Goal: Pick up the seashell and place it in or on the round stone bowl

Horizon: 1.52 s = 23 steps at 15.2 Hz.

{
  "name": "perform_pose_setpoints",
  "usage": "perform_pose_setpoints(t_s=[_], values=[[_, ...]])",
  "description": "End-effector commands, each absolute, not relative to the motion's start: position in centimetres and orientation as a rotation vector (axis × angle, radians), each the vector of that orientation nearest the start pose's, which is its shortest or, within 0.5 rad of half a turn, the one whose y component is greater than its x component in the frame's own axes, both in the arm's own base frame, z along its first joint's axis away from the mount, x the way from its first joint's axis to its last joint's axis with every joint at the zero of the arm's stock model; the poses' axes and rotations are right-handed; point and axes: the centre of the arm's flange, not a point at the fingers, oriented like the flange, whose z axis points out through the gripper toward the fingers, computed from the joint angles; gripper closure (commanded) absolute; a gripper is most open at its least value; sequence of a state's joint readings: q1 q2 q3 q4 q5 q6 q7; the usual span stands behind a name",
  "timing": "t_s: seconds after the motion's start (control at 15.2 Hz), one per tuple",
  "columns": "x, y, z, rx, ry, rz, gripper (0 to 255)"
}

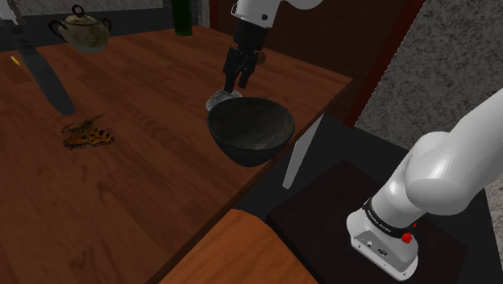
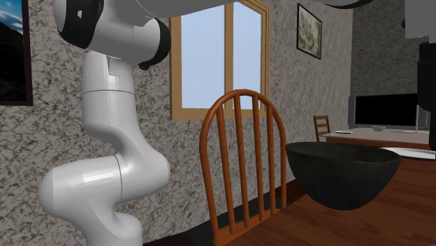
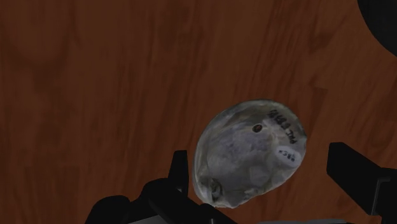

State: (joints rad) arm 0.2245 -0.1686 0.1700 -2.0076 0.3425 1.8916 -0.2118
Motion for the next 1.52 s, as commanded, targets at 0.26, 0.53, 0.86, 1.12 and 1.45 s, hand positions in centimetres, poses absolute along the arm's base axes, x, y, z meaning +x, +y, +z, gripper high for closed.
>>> perform_pose_setpoints(t_s=[0.26,0.53,0.86,1.12,1.45], values=[[46.5,22.5,53.6,-2.749,-0.708,-0.034,255],[46.5,22.5,53.6,-2.749,-0.708,-0.034,255],[48.1,23.9,54.3,-2.821,-0.794,0.029,0],[51.7,27.6,54.8,-2.982,-1.013,0.195,0],[51.4,27.5,52.1,-2.982,-1.013,0.195,0]])
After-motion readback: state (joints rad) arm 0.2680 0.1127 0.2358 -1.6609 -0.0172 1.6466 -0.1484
